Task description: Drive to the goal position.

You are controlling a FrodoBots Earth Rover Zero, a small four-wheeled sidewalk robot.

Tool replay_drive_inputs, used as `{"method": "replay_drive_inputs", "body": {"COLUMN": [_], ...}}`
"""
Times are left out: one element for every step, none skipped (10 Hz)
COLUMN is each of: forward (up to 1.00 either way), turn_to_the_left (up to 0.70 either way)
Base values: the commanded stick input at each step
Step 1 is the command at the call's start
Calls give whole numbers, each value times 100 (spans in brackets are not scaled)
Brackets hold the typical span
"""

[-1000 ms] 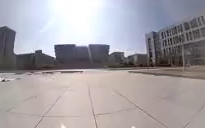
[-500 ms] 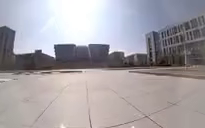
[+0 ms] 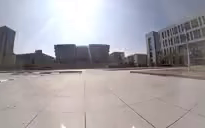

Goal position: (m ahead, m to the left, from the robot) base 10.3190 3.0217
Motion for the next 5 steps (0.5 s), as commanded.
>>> {"method": "replay_drive_inputs", "body": {"forward": [70,70,70,70,70], "turn_to_the_left": [0,0,0,0,0]}}
